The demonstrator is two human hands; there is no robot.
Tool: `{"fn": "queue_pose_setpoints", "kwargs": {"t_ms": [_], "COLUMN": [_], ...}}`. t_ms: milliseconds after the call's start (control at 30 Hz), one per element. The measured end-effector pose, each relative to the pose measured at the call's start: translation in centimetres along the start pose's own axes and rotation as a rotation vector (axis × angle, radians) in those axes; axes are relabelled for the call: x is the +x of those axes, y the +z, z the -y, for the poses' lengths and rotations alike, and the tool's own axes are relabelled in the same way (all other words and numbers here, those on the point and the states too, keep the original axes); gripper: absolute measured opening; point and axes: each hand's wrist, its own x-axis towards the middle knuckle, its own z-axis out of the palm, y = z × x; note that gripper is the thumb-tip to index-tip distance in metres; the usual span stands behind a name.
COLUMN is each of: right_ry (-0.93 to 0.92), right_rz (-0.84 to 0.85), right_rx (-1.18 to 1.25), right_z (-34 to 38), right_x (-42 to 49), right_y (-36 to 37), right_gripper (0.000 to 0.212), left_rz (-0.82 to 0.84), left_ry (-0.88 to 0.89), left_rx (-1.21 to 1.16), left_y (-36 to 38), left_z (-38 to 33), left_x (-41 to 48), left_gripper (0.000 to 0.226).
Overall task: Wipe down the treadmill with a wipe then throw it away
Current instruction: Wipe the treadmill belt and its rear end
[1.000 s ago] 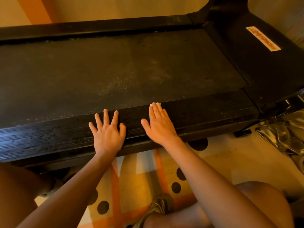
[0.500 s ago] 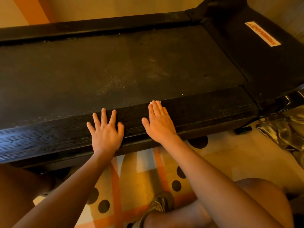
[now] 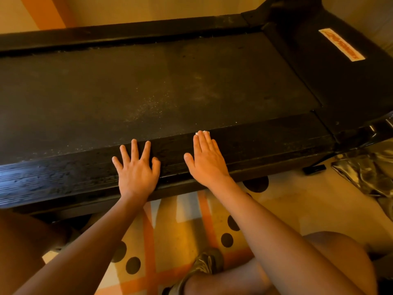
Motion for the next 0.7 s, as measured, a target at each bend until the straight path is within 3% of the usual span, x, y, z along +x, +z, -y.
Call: {"fn": "queue_pose_setpoints", "kwargs": {"t_ms": [167,367,567,700], "right_ry": [-0.063,0.001,-0.037,0.0], "right_rz": [0.006,0.013,-0.203,-0.134], "right_rx": [-0.044,-0.033,-0.006,-0.017], "right_z": [-0.6,-0.3,-0.8,-0.6], "right_x": [-4.7,1.4,-4.9,-1.3], "right_y": [1.0,-0.5,2.5,1.4], "right_gripper": [0.075,0.071,0.061,0.063], "left_rz": [0.005,0.007,-0.007,-0.011], "left_ry": [0.003,0.008,0.007,0.018], "left_rx": [-0.004,0.003,-0.009,0.0], "left_y": [0.0,-0.1,0.0,0.1], "left_z": [0.2,-0.1,0.1,0.1], "left_x": [-0.1,-0.1,-0.1,-0.1], "left_gripper": [0.062,0.062,0.061,0.061]}}
